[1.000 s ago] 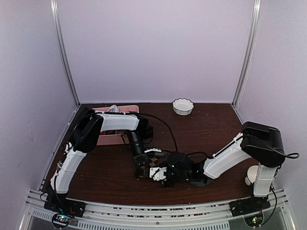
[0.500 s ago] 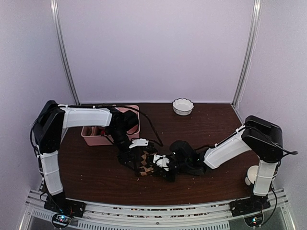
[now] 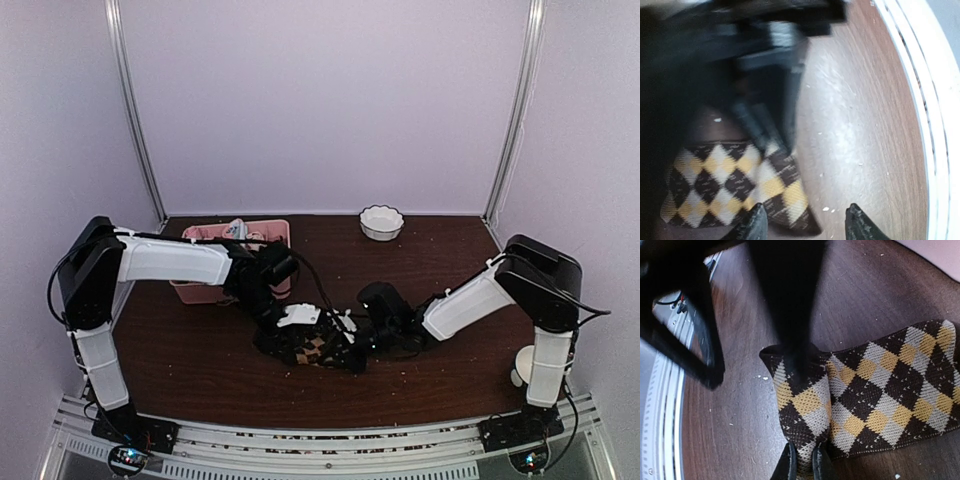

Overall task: Roll the socks
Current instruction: Roll the sock at the center of the board.

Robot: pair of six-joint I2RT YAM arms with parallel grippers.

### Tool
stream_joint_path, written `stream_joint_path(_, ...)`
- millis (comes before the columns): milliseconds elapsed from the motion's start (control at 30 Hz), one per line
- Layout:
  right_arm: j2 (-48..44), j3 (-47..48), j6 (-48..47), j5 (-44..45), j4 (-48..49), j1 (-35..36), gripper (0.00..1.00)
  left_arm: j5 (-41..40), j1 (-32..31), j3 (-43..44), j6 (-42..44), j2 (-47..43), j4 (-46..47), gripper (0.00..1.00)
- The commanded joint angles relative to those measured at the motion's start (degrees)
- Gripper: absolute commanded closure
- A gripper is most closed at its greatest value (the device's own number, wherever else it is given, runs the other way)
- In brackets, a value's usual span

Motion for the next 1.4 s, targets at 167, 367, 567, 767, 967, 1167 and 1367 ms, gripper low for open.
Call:
stream_joint_path(167,6.72,0.19,6.99,-0.98,-14.75,-1.72,1.0,-5.53,-2.03,-1.53,0.79,3.11,3.39,0.6)
stream_joint_path(367,8.46,0.82,11.27,-2.73,-12.02,-1.84,1.0,-8.31,-2.03,-1.55,-0.4,5.06,3.96,0.73)
stream_joint_path(567,7.84,-2.61,18.8,-5.11,-3.4,-2.18,0.98,-9.3,-1.46,2.51,-2.47,10.19,0.52,0.78)
stream_joint_path(767,5.73,-9.19,23.08,-5.53,7.78,-2.3,0.79,-5.85,1.4,10.2,-3.64,16.12,-8.58,0.85)
stream_joint_path(967,5.5,-10.01,22.88,-5.8,7.26,-2.56,0.75,-6.28,1.48,12.26,-3.61,17.69,-11.33,0.91)
stream_joint_path(1167,-0.46,-17.06,20.72,1.05,13.61,-2.72,0.29,-3.85,1.81,15.9,-4.4,20.97,-16.0,1.0)
stream_joint_path(1367,-8.33,-24.13,16.86,9.66,14.4,-2.75,0.0,-1.65,3.09,20.49,-6.54,24.65,-19.23,0.96)
